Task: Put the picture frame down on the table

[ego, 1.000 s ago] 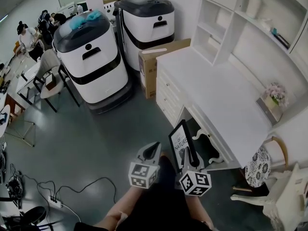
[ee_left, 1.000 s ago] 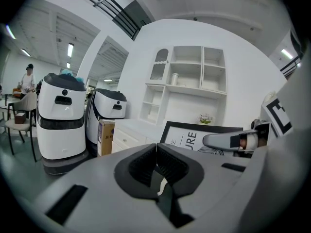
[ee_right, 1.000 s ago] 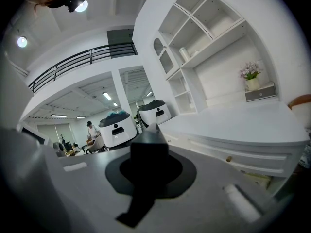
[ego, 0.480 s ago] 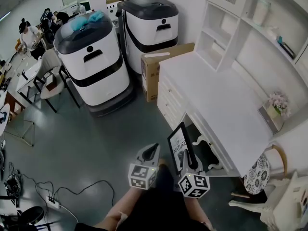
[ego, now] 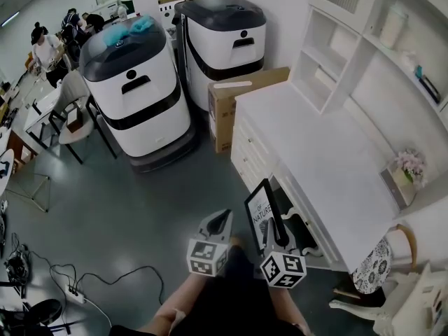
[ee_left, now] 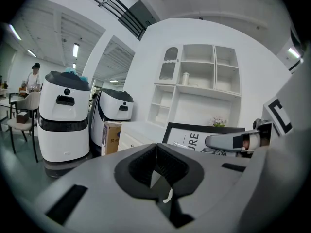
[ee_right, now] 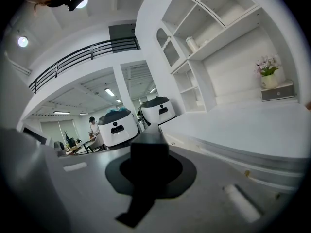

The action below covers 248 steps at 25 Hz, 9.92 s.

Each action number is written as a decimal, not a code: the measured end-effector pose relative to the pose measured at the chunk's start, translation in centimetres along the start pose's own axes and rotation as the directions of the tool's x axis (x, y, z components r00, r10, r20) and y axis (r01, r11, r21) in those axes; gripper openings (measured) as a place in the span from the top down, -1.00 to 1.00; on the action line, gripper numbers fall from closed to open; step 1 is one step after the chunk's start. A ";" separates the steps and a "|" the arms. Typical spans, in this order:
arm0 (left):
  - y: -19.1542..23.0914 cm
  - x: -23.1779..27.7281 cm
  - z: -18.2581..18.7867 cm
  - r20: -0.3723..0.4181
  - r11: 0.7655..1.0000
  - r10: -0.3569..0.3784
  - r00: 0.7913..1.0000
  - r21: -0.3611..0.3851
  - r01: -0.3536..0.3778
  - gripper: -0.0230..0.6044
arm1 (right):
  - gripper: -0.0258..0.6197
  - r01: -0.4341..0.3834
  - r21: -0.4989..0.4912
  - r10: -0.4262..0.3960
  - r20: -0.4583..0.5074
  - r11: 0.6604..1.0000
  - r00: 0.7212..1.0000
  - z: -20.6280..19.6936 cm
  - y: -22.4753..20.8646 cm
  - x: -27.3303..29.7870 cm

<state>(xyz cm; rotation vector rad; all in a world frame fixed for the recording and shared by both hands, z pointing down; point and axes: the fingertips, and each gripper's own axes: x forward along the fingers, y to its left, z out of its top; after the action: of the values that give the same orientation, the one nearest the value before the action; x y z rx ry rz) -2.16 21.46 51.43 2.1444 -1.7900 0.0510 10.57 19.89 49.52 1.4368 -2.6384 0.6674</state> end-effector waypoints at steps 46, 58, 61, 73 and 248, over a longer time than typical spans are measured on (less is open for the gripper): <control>5.3 16.2 5.2 0.037 0.997 0.073 0.997 -0.037 -0.072 0.89 | 0.88 -0.069 -0.043 0.069 -0.009 0.997 0.998 7.5 -6.4 17.1; 5.3 16.8 5.9 0.053 0.996 0.089 0.995 -0.033 -0.088 0.89 | 0.88 -0.058 -0.040 0.059 0.004 0.997 0.998 8.0 -7.6 17.2; 5.1 16.3 5.4 0.046 0.994 0.099 0.994 -0.045 -0.097 0.89 | 0.88 -0.058 -0.040 0.057 -0.004 0.998 0.998 7.7 -7.7 16.9; 5.3 15.6 4.4 0.023 0.992 0.117 0.993 -0.041 -0.116 0.89 | 0.88 -0.084 -0.025 0.084 -0.029 0.996 0.996 6.5 -6.9 16.7; 13.9 50.6 12.4 -0.179 0.975 -0.206 0.962 0.046 0.218 0.89 | 0.88 -0.014 0.932 -0.131 0.065 0.362 0.989 11.6 -23.7 50.1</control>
<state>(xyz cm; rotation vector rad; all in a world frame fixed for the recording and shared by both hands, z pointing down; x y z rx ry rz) -7.62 -32.08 55.51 2.2874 -1.4733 0.2389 3.40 -35.31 60.00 1.7302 -2.2027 2.4437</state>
